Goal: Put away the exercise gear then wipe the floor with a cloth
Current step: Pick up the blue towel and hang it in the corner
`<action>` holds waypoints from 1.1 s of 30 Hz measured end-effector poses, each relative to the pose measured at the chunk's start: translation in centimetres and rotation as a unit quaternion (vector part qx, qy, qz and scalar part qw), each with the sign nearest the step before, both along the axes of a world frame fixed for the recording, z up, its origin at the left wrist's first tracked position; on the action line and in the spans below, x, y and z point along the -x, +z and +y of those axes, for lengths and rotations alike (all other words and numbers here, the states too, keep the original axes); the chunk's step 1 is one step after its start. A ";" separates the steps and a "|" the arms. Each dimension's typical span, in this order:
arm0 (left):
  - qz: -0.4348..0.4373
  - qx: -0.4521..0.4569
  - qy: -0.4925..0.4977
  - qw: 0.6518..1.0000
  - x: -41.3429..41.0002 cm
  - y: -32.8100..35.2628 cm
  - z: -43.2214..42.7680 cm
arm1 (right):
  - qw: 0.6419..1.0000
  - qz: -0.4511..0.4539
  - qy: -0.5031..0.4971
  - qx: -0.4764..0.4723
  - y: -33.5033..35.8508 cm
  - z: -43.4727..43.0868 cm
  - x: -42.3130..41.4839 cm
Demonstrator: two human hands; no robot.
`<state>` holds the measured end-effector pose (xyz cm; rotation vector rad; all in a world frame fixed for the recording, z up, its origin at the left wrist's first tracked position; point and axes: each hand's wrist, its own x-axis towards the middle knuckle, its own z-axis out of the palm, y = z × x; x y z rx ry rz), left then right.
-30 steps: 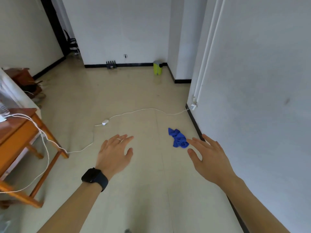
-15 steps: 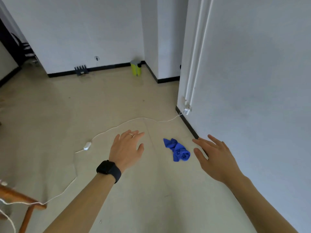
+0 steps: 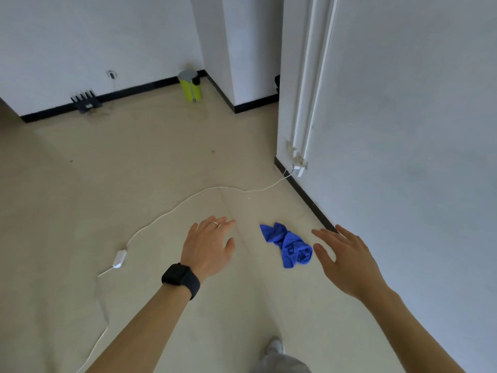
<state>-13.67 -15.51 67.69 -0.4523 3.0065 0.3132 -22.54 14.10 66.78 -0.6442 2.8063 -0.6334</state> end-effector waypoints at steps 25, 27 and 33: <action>-0.304 0.021 -0.344 0.888 41.7 -26.9 -15.3 | 0.910 -0.307 -0.257 -0.105 -23.8 -18.5 24.8; -0.311 0.027 -0.359 0.879 43.6 -30.2 -15.9 | 0.893 -0.325 -0.301 -0.074 -26.6 -19.7 26.2; -0.337 0.026 -0.357 0.871 46.3 -44.0 -16.4 | 0.847 -0.384 -0.366 -0.021 -40.7 -22.0 29.5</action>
